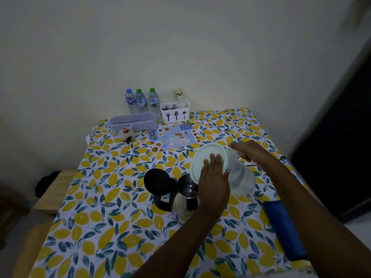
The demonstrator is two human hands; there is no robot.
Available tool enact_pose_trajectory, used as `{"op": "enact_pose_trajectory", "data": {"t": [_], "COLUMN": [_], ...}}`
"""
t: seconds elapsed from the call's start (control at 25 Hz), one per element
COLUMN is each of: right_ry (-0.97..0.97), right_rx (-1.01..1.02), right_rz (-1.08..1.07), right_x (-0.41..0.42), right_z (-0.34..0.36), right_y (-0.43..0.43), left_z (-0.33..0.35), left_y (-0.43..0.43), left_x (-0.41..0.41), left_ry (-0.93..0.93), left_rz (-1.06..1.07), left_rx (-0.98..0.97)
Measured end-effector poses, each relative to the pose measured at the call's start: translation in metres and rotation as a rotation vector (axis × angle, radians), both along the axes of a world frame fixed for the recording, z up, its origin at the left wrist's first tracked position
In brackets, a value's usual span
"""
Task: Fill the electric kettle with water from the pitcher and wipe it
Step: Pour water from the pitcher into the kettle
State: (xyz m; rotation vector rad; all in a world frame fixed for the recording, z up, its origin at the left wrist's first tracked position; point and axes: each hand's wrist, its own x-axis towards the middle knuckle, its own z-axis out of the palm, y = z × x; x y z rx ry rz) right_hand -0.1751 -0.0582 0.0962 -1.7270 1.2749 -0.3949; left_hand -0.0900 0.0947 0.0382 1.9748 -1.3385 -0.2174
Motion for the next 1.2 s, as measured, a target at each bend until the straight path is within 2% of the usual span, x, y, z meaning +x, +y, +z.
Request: {"op": "enact_pose_trajectory", "data": {"t": [1.2], "right_ry": [0.054], "right_rx": [-0.047], "right_rz": [0.068], "right_x": [0.012], "right_z": [0.010], "right_y": [0.001], "left_z": [-0.004], "left_y": [0.001], "left_x": [-0.002], "left_ry": [0.070], "left_rz": [0.089], "left_rx": [-0.091]}}
